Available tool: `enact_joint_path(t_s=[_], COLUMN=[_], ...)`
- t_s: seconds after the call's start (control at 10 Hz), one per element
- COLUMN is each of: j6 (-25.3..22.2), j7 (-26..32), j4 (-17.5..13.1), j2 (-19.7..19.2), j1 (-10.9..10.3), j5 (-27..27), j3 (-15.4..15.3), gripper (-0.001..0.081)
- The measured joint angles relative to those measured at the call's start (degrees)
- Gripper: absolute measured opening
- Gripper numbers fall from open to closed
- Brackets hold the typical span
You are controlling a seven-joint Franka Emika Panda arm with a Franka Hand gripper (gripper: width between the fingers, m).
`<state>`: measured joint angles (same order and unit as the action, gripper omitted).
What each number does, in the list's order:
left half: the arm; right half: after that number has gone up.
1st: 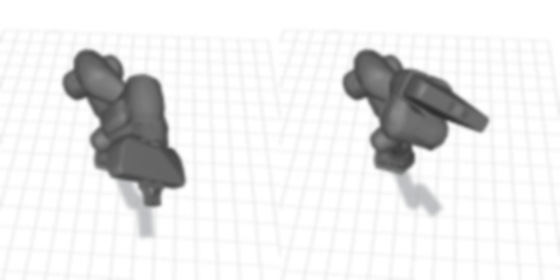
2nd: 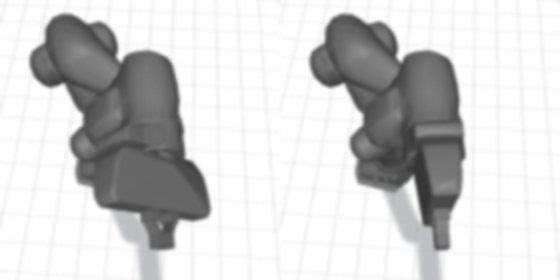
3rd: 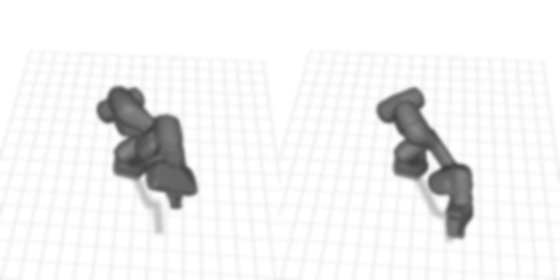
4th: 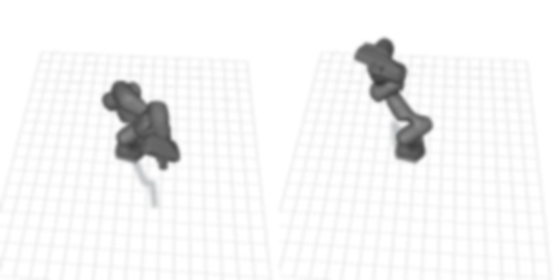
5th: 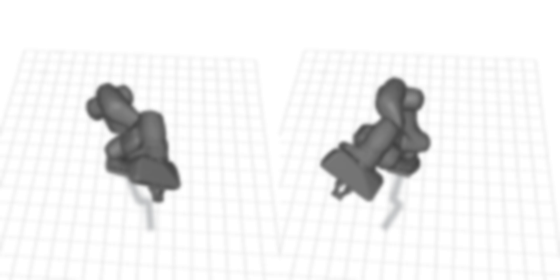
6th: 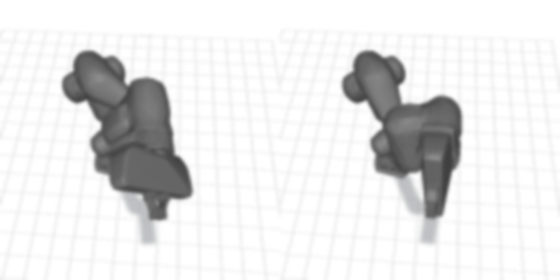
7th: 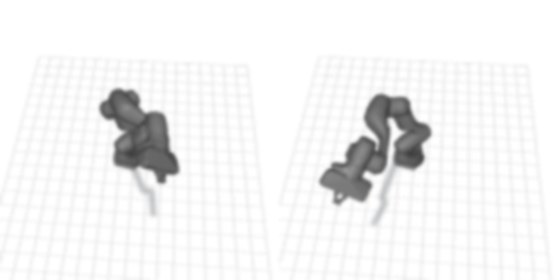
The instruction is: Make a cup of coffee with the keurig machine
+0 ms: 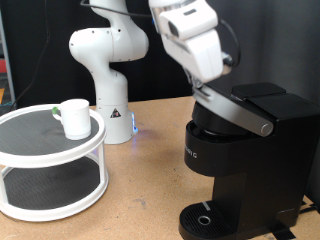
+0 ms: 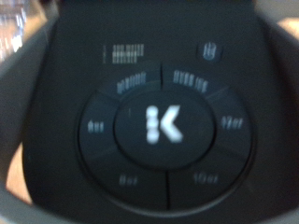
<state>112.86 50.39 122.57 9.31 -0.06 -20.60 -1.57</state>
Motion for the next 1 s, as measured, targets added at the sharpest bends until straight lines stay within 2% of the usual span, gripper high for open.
enact_joint_path(t_s=[0.2,0.4,0.6,0.7,1.0], j6=[3.9,7.9,12.7,15.2,15.4], j7=[-0.9,-4.6,-6.3,-6.3,-5.9], j4=[3.2,5.6,8.3,8.6,8.6], j2=[-1.1,-2.8,-5.2,-6.0,-6.0], j1=[0.4,0.4,0.4,0.5,0.5], j5=[3.9,8.5,10.5,10.5,10.4], j3=[0.0,-0.2,-0.4,-0.2,-0.2], gripper=[0.0007,0.0007,0.0007,0.0007,0.0007])
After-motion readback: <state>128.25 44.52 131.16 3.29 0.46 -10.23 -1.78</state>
